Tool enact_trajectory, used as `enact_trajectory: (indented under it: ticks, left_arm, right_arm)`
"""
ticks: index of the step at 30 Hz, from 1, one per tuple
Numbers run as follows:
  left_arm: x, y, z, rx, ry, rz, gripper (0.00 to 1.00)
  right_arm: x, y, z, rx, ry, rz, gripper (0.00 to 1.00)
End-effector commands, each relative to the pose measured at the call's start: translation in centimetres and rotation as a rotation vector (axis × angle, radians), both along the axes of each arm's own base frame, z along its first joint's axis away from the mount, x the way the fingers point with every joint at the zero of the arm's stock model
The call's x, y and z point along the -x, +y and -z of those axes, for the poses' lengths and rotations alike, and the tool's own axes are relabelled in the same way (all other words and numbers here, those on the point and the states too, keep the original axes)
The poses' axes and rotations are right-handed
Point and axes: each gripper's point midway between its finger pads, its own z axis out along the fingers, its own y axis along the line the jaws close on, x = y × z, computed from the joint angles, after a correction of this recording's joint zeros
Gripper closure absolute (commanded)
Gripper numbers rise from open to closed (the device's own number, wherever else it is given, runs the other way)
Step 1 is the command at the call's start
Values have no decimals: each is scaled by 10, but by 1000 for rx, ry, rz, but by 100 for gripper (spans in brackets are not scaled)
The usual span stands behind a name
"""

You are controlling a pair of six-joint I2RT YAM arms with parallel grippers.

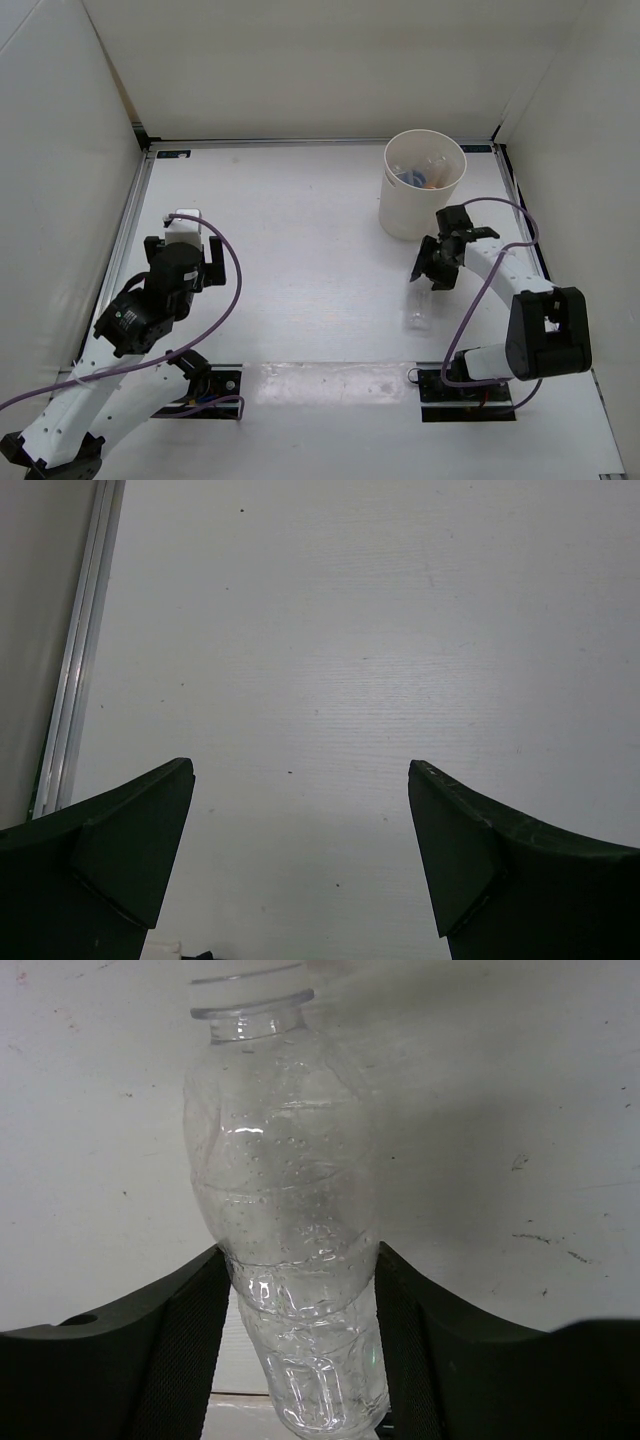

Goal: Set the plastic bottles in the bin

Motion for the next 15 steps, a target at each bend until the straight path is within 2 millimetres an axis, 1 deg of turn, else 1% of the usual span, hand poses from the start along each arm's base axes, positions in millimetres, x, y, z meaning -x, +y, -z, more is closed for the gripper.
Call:
enact_trajectory:
  ticks: [1, 4, 5, 7, 8, 9, 11, 12, 14, 15]
  left_arm:
    - [-2, -1, -2, 11, -11, 4, 1]
    - [-1, -1, -3, 16, -16, 5, 1]
    - [-1, -1, -2, 9, -12, 5, 1]
    - [-1, -1, -2, 10, -12, 6, 1]
    - [-1, -1, -2, 11, -13, 5, 1]
    - [-1, -1, -2, 12, -12, 3, 1]
    - [-1, -1, -2, 7, -11, 7, 1]
    - [-2, -2, -2, 9, -14, 7, 1]
    - [-1, -1, -1, 7, -11, 4, 1]
    - [-1, 0, -2, 6, -12, 1, 1]
  right_arm:
    - [-2, 1, -4, 20, 4, -15, 46]
    - [-3, 0, -6, 4, -1, -9, 55]
    - [-2, -1, -5, 1, 4, -12, 62]
    - [-1, -1, -7, -23, 0, -9, 69]
    - [1, 0, -7, -27, 5, -14, 77]
    - [3, 2, -8, -41, 5, -24, 80]
    - [6, 3, -14, -53, -15, -31, 89]
    - [9, 8, -18, -56, -30, -50, 94]
    - [12, 13, -31, -67, -77, -65, 100]
    - [13, 16, -35, -69, -95, -75, 100]
